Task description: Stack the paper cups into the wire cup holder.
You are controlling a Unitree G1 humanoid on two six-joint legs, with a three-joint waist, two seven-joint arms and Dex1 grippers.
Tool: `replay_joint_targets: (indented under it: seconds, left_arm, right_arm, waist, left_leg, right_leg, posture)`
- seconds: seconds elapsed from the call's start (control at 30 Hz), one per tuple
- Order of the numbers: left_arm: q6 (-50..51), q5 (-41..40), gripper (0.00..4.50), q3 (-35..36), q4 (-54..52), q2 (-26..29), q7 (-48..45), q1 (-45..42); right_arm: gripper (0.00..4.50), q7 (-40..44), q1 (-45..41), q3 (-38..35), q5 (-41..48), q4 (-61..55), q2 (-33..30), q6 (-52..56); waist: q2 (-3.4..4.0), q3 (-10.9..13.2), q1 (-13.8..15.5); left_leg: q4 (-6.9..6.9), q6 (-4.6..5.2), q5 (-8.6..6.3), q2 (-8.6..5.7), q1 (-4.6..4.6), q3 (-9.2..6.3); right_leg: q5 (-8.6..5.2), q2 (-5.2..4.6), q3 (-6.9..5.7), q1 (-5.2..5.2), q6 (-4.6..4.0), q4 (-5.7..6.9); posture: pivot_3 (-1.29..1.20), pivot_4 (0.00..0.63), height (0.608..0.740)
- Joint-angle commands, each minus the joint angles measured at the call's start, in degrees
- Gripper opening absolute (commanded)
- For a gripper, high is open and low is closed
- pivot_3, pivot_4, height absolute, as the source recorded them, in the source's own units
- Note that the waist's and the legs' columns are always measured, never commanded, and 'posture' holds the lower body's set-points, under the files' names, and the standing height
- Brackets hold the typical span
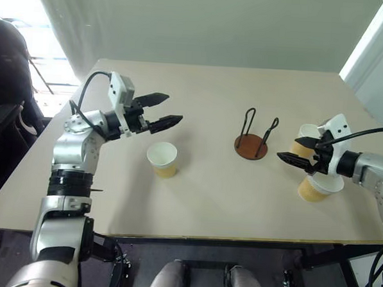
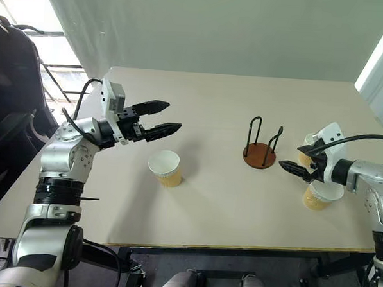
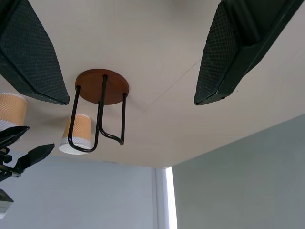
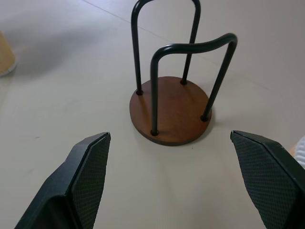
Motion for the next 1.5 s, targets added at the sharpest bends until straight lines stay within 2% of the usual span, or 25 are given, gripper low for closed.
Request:
replay_joint_targets:
  seconds: [0.03, 0.23, 0.43, 0.8, 1.23, 1.5]
  left_arm:
    - [-1.13, -0.02, 4.5, 0.27, -0.39, 0.18, -0.18, -2.06]
    - [-1.3, 0.05, 4.5, 0.27, -0.29, 0.25, -0.2, -1.94]
    - [-1.22, -0.03, 4.5, 0.21, -0.53, 0.38, -0.08, -1.66]
    - [-1.24, -0.01, 4.5, 0.32, -0.58, 0.92, -0.21, -1.74]
    - [-1.0, 0.0, 4.5, 0.58, -1.0, 1.99, -0.15, -1.65]
    - [-0.58, -0.46, 4.5, 0.66, -1.76, 2.54, 0.09, -1.11]
  right_arm:
    - [4.13, -1.25, -1.29, 0.34, 0.05, -1.95, 0.98, 0.2]
    - [4.13, -2.87, -3.75, 2.35, -2.04, 0.6, 2.74, -0.32]
    - [4.13, -5.04, -7.2, 4.61, -4.63, 3.54, 5.32, -1.24]
    - [4.13, -4.94, -10.2, 6.74, -7.39, 5.76, 7.89, -2.96]
    - [4.13, -6.02, -14.73, 12.78, -12.93, 11.25, 13.9, -6.94]
    - [4.13, -5.94, -15.3, 13.3, -15.3, 13.17, 14.68, -8.61]
  waist:
    - [0.0, 0.0, -0.01]
    - [0.0, 0.0, 0.01]
    - [0.0, 0.0, -0.06]
    - [0.0, 0.0, -0.03]
    - [0.0, 0.0, -0.16]
    - [0.0, 0.0, -0.08]
  left_leg:
    - [0.0, 0.0, 0.0, 0.0, 0.0, 0.0]
    - [0.01, 0.01, 0.03, 0.0, 0.0, 0.02]
    - [0.02, -0.02, 0.03, 0.0, 0.01, 0.02]
    - [0.0, -0.03, 0.03, 0.01, 0.0, 0.01]
    - [0.01, -0.11, -0.01, 0.01, 0.0, 0.01]
    - [0.0, -0.31, -0.13, 0.0, -0.02, 0.01]
  right_leg:
    - [-0.01, 0.0, 0.0, 0.0, 0.03, 0.0]
    - [0.04, 0.0, 0.01, 0.0, 0.17, -0.03]
    - [0.23, 0.0, 0.02, 0.01, -0.06, -0.06]
    - [0.25, 0.0, 0.02, -0.01, -0.07, -0.08]
    - [0.3, 0.0, 0.01, -0.05, -0.15, -0.09]
    - [0.31, -0.01, 0.0, -0.07, -0.18, -0.11]
  posture:
    - [0.0, 0.15, 0.74]
    - [0.0, 0.15, 0.74]
    - [0.0, 0.15, 0.74]
    - [0.0, 0.15, 0.74]
    - [0.0, 0.15, 0.74]
    - [0.0, 0.15, 0.74]
